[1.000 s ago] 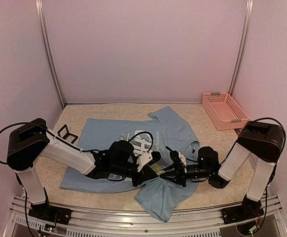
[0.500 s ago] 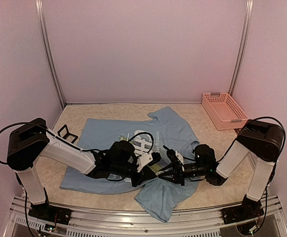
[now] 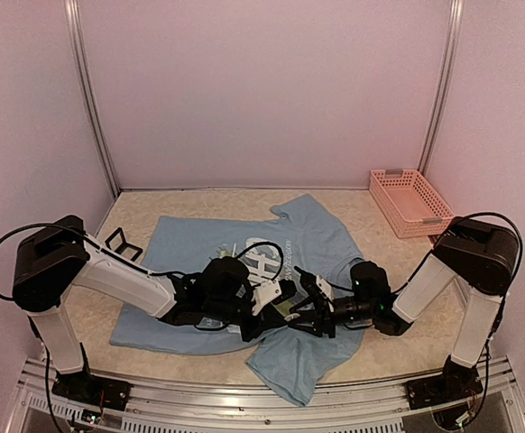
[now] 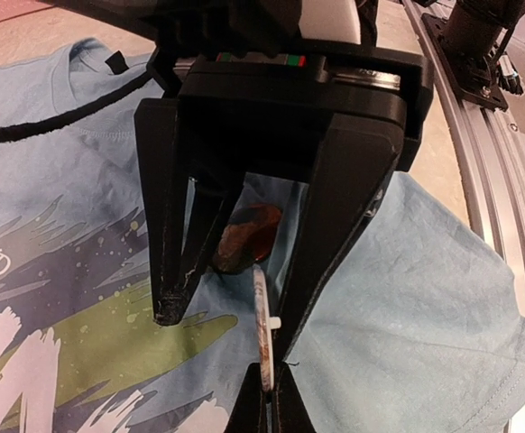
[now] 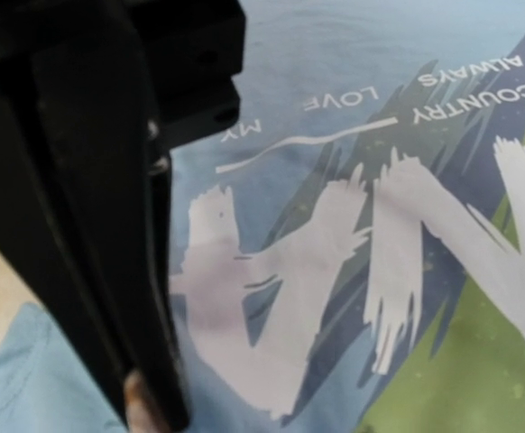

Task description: Pin the brooch onto the clothing

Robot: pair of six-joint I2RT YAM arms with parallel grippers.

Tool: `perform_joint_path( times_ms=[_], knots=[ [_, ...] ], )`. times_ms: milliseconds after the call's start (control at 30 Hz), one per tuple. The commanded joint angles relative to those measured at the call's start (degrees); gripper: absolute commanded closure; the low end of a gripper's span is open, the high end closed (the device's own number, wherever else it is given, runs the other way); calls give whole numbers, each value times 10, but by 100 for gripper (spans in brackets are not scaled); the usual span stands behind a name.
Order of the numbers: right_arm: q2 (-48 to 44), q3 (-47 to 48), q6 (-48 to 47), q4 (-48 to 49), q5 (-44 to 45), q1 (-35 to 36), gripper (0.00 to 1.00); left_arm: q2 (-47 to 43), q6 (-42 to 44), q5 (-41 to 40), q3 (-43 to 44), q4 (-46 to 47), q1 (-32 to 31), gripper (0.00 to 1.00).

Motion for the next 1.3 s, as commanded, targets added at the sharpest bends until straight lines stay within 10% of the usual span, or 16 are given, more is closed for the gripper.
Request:
perform_joint_path(
  times_ms=[0,1267],
  knots=[
    [-9,-2,-37,-13,-3,-10,59,-7,13,34,17,25,-16,100],
    [-6,-35,12,61,-36,-41,59,-15,19,28,16,17,-16,100]
  ],
)
